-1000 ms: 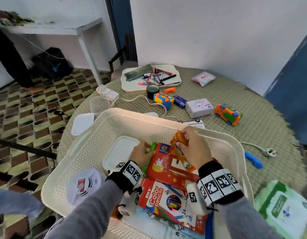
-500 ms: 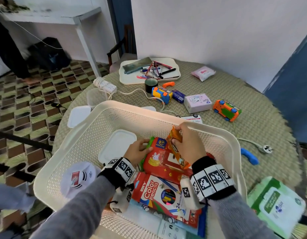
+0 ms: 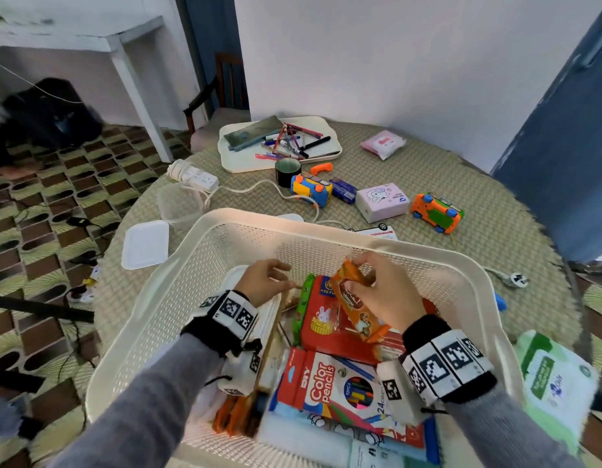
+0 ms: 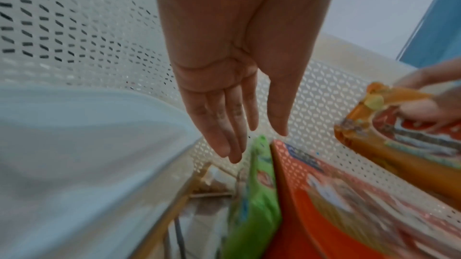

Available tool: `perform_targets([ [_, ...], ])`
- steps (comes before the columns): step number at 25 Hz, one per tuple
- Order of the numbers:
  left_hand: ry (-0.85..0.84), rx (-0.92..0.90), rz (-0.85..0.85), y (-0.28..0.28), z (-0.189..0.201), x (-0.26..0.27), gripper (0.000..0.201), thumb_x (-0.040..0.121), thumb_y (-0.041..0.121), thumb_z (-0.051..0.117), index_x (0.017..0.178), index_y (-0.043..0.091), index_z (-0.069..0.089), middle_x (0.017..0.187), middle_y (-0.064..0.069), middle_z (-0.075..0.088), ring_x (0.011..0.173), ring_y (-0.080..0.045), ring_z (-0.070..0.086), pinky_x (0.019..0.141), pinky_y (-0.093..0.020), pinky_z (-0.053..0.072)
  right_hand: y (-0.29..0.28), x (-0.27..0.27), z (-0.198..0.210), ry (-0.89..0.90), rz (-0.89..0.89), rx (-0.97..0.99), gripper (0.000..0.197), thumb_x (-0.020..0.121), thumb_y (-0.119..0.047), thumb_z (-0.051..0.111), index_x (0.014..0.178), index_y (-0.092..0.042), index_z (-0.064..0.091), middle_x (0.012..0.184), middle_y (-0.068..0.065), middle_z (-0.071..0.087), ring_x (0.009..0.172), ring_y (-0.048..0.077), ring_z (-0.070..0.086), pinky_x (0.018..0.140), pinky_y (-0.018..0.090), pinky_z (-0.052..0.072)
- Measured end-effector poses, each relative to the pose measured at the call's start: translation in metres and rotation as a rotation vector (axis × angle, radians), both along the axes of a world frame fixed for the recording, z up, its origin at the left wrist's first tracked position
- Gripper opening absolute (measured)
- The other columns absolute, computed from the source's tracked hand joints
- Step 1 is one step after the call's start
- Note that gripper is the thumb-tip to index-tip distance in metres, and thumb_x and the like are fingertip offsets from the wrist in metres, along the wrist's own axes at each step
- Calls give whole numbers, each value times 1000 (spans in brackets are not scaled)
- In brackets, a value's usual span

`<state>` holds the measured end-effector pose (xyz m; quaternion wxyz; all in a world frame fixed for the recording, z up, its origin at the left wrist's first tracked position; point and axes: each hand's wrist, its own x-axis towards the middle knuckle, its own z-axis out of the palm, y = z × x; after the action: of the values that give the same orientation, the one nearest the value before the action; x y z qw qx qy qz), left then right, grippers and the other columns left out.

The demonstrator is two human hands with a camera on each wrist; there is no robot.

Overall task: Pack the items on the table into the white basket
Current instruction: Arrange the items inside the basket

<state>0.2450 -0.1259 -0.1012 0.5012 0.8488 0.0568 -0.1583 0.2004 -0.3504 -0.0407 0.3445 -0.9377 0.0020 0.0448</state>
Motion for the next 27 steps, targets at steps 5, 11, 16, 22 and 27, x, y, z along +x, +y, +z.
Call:
perform_targets([
  [5, 38, 196, -233, 28, 6, 23, 55, 68, 18, 85, 118, 22, 63, 116, -6, 57, 113, -17, 54, 100, -35, 44, 34, 4, -3, -3, -89, 60, 31, 84, -32, 70, 112, -28, 57, 78, -8, 58, 76, 22, 66, 72, 41, 55],
  [11, 109, 90, -71, 43, 6, 33, 44, 72, 5, 80, 113, 7, 66, 116, -14, 62, 110, -23, 59, 93, -27, 44, 89, 19, -32, 11, -158, 183, 31, 80, -24, 75, 101, -18, 54, 76, -2, 55, 75, 20, 58, 70, 30, 48],
  [16, 169, -6, -45, 52, 12, 34, 41, 80, 9, 74, 119, 8, 62, 104, -4, 61, 93, -11, 53, 55, -8, 39, 105, 21, -58, 47, -182, 40, 31, 80, -26, 73, 103, -16, 53, 93, 5, 63, 90, 25, 61, 76, 32, 49],
  [22, -17, -73, -142, 40, 45, 28, 34, 78, 15, 77, 110, 9, 66, 90, -4, 69, 85, -14, 62, 66, -21, 46, 104, 17, -63, 31, -206, 58, 32, 79, -26, 74, 102, -14, 55, 83, -1, 58, 83, 24, 61, 72, 34, 51],
  [27, -323, 9, -202, 54, 126, 20, 24, 80, 20, 75, 102, 19, 65, 88, 3, 69, 80, -8, 64, 75, -21, 50, 105, 16, -59, 79, -198, -28, 36, 82, -34, 71, 111, -20, 55, 101, 1, 63, 96, 23, 62, 74, 29, 47],
])
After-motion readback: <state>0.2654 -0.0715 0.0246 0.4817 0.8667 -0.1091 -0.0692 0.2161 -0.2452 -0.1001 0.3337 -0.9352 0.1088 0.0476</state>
